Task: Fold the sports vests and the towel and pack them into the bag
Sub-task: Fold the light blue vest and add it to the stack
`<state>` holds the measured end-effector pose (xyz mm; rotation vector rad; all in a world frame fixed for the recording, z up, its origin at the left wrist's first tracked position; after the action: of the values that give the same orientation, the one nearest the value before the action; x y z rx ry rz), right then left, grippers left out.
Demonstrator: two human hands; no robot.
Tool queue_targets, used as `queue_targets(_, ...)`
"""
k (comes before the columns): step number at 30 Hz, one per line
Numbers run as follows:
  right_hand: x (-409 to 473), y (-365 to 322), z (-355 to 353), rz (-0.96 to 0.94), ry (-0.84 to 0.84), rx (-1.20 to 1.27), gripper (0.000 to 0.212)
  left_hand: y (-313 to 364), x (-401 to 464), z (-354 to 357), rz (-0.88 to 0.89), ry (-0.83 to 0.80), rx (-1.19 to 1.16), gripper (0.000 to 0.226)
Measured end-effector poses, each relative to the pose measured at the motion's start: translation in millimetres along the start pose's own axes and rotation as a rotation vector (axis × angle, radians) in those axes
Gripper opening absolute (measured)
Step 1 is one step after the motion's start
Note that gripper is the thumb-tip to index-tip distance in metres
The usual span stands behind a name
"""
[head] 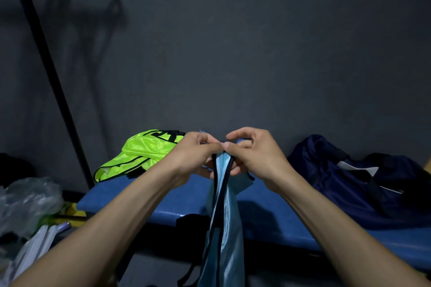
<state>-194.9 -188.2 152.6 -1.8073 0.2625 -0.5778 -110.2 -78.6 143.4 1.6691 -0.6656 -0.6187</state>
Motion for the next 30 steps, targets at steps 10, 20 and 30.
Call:
queue_targets(10,-4.9,-26.0,-18.7,-0.287,0.011,-0.646,0.038,-4.6,-11.0,13.9,-0.120,-0.256,-0.424,0.032)
queue_targets(20,-14.7,-60.3,-53.8,-0.311,-0.385,-0.333,0.031,-6.2,-20.8,-33.8,0.410,0.006,0.169,0.013)
queue_targets(30,-4.8,-81.9,-43.7,-0.342,-0.459,-0.330,0.043,20.3,-52.9,17.2,0.687,0.003,0.242,0.031)
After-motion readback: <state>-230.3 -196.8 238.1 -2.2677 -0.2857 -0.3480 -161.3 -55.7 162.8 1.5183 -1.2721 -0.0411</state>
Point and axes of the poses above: each hand's wrist, its own x-axis towards the middle knuckle, its own z-axis out of the palm, y = z × x, the point moved 8 cm from there along x, towards the middle knuckle, and after that the axes turned 5 degrees about -z, right-handed, at the moved point
